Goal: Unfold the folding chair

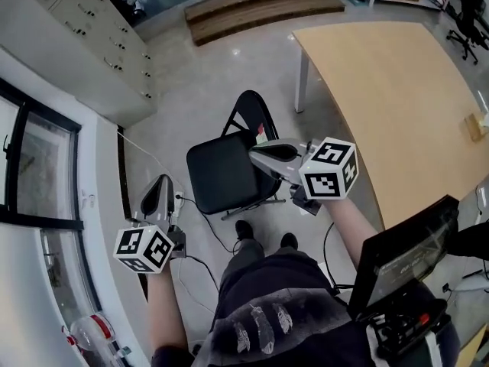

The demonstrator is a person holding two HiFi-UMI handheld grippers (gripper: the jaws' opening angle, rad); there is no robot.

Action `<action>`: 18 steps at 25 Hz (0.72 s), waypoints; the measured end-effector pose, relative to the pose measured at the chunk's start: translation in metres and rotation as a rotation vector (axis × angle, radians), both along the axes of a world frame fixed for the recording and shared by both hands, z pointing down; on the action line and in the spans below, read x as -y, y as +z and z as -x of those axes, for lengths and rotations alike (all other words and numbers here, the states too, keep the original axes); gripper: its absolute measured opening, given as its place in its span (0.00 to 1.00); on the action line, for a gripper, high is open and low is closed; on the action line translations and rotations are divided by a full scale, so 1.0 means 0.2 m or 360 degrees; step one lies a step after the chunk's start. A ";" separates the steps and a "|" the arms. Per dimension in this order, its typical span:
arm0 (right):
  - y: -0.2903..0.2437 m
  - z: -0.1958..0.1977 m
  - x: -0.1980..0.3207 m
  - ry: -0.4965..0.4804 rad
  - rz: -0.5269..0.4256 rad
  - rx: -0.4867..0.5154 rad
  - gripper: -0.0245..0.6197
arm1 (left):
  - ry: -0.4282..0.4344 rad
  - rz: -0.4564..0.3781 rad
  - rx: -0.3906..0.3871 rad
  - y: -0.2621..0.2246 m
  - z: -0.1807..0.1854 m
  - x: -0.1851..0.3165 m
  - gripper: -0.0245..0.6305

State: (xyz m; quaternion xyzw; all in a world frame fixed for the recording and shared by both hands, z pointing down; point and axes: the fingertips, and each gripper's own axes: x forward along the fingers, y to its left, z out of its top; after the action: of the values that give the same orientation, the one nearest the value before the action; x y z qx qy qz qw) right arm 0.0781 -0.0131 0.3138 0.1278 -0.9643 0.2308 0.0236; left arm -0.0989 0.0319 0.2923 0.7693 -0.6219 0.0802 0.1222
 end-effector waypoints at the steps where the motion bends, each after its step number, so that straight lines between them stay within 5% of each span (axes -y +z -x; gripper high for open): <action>1: 0.00 0.02 -0.03 -0.0026 -0.0001 0.0005 0.04 | -0.0005 -0.0006 -0.0006 0.00 0.00 -0.02 0.04; 7: -0.10 0.12 -0.12 -0.0129 -0.0041 -0.0013 0.04 | -0.0020 -0.0001 -0.0063 -0.04 0.01 -0.05 0.04; 18: -0.16 0.26 -0.32 -0.0087 -0.0164 -0.0096 0.04 | 0.0259 -0.0202 -0.0074 -0.17 -0.10 -0.22 0.04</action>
State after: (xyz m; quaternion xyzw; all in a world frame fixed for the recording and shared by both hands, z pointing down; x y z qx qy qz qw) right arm 0.0253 0.0500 0.2821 0.1092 -0.9769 0.1761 0.0523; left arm -0.0784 0.0763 0.2583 0.8251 -0.5583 0.0324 0.0806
